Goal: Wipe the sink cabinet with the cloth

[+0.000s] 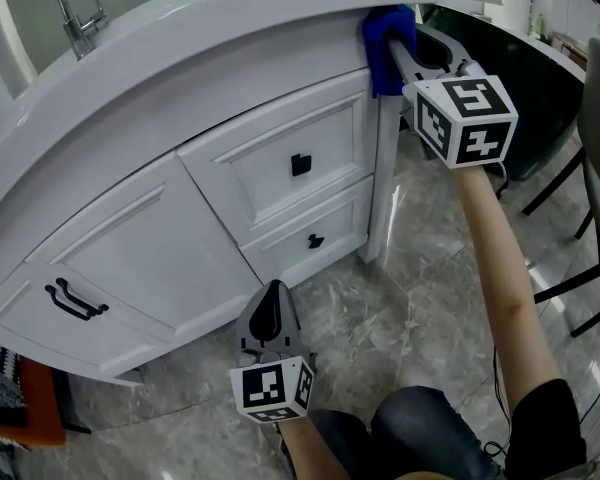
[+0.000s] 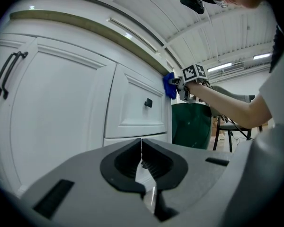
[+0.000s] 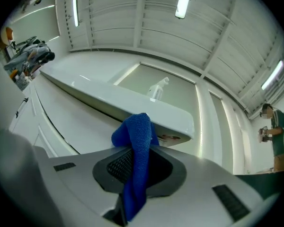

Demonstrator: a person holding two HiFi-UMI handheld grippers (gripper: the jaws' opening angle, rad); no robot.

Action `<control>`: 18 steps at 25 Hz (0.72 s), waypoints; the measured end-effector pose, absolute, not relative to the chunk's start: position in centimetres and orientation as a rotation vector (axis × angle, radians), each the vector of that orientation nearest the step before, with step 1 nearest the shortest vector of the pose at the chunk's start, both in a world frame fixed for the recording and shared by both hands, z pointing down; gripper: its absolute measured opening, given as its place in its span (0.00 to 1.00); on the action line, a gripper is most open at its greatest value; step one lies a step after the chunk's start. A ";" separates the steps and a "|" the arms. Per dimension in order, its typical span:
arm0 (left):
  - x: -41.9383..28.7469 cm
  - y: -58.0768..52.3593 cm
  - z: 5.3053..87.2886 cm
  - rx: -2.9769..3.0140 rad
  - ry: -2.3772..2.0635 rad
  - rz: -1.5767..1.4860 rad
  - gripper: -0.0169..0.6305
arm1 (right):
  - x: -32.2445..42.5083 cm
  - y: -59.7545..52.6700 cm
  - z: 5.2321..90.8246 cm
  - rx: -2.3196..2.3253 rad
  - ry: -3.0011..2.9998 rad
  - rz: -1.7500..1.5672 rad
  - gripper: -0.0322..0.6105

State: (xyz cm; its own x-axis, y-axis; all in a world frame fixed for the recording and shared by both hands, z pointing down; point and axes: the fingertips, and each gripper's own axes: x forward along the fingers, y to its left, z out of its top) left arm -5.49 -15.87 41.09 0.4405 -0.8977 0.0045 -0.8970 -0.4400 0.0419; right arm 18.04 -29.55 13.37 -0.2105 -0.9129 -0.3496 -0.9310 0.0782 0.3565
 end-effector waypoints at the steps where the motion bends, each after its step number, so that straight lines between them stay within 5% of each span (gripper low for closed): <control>1: -5.6 -15.9 41.1 2.630 -1.646 -0.030 0.04 | 18.1 -29.5 13.4 -1.940 2.276 0.806 0.14; 18: -5.1 -15.9 41.0 2.619 -1.638 -0.035 0.04 | 18.4 -29.7 17.9 -1.902 2.312 0.775 0.14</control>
